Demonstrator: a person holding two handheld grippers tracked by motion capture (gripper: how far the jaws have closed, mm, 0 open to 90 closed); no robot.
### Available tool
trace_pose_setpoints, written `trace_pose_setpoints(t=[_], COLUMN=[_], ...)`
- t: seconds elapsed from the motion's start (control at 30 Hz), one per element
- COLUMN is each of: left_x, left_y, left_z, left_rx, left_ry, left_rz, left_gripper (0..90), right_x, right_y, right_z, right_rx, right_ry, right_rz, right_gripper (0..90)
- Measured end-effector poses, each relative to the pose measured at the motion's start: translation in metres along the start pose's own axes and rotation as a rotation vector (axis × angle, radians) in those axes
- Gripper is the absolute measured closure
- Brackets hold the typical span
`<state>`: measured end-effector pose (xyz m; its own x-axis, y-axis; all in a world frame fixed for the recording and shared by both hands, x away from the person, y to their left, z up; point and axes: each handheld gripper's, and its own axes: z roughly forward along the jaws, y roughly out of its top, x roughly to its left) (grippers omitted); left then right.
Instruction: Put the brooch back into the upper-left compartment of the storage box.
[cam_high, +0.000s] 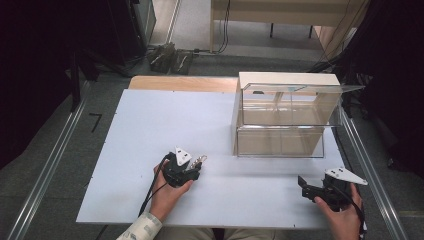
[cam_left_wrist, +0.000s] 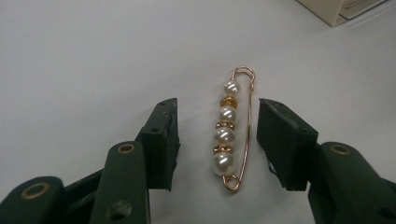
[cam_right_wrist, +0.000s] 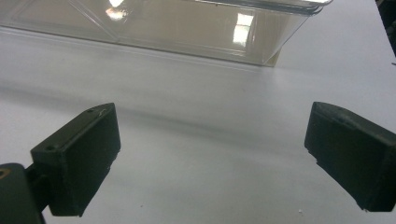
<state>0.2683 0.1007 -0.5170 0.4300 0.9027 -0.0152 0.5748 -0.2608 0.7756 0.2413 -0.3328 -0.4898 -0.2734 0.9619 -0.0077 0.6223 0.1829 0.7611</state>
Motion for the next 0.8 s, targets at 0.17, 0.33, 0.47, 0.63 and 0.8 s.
trace_pose_setpoints(t=[0.17,0.33,0.47,0.63,0.8], left_x=[-0.0019,-0.0036,-0.0033,-0.0038,-0.0037], left_y=[0.0000,-0.0003,-0.0003,-0.0004,-0.0004], left_z=[0.0000,-0.0002,-0.0001,-0.0001,0.0000], left_rx=[0.000,-0.001,-0.002,-0.002,-0.003], left_ry=[-0.004,-0.027,-0.041,-0.055,-0.065], left_rz=[0.023,0.042,0.046,0.055,0.055], left_gripper=[57.2,66.7,71.2,77.4,79.6], right_x=[0.0000,0.0001,0.0001,0.0000,-0.0001], right_y=[0.0000,0.0000,0.0000,0.0000,0.0000], right_z=[-0.0001,0.0000,0.0003,0.0004,0.0003], right_rx=[0.000,0.000,0.000,0.003,0.003], right_ry=[0.000,0.000,-0.001,0.001,0.001], right_rz=[-0.002,0.000,-0.003,-0.005,-0.003], right_gripper=[2.0,2.0,2.0,2.0,2.0])
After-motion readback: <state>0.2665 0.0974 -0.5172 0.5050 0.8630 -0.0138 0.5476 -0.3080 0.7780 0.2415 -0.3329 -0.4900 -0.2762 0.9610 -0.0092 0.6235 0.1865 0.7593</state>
